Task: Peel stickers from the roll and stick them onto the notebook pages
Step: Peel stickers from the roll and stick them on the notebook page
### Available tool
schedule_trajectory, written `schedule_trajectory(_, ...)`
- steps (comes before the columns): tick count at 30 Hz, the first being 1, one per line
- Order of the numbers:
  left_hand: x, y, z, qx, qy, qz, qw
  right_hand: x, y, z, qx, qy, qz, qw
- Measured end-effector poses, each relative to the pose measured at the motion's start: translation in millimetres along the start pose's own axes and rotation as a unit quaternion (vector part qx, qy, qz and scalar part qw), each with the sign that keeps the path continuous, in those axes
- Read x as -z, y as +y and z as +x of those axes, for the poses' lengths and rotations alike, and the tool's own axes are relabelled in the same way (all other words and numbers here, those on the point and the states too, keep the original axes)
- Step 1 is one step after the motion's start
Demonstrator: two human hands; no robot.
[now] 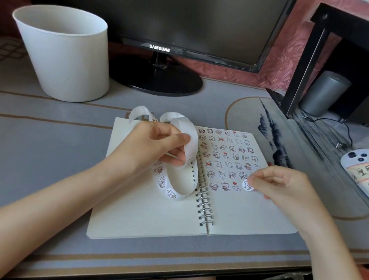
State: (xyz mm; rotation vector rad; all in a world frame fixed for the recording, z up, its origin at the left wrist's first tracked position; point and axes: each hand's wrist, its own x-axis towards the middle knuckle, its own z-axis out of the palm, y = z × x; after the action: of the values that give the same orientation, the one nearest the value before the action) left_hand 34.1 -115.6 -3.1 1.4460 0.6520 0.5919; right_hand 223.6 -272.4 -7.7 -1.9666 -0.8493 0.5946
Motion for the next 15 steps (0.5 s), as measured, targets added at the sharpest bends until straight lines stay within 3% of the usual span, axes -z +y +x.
schedule_trajectory(15, -0.2, 1.4, -1.1, -0.003, 0.0, -0.002, 1.0, -2.4, 4.0, -1.1, 0.022, 0.01, -0.007, 1.0)
